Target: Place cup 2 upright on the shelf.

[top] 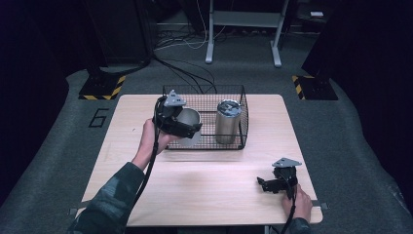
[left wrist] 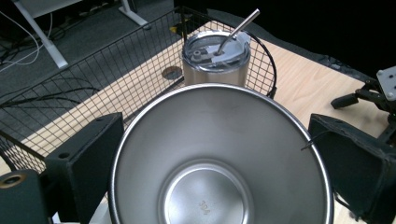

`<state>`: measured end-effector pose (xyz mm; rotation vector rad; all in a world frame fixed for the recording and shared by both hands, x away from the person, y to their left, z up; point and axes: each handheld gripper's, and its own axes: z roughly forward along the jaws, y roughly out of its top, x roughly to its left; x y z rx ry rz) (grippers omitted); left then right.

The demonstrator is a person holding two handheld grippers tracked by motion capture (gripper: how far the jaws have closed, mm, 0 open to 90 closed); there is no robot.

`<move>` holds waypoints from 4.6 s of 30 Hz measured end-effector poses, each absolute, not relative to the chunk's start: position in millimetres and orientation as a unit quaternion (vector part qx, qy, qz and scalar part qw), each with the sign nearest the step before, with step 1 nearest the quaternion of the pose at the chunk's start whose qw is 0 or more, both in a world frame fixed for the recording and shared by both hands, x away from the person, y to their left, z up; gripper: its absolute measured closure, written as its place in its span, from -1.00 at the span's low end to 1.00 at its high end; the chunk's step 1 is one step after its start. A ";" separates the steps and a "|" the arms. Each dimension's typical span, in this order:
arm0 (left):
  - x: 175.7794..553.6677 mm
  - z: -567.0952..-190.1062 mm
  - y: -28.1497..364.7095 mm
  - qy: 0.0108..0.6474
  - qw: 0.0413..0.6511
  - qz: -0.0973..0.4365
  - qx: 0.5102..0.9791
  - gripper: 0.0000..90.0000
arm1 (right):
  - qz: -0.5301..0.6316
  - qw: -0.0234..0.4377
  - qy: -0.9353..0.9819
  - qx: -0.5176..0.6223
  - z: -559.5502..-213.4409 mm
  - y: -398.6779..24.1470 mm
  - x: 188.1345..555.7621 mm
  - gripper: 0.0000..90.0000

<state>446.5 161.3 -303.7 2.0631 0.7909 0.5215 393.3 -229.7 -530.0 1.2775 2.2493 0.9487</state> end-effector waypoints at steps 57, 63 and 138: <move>541.5 -343.3 153.4 0.375 0.384 0.219 0.815 -0.86 | 0.338 0.196 0.799 0.458 -530.1 -231.7 395.0 -1.00; 550.5 -352.1 153.0 0.378 0.375 0.224 0.816 -0.86 | 0.337 0.197 0.798 0.459 -530.1 -231.4 395.1 -1.00; 571.9 -397.6 140.6 0.385 0.323 0.167 0.849 -1.00 | 0.335 0.196 0.797 0.464 -529.9 -230.5 394.8 -1.00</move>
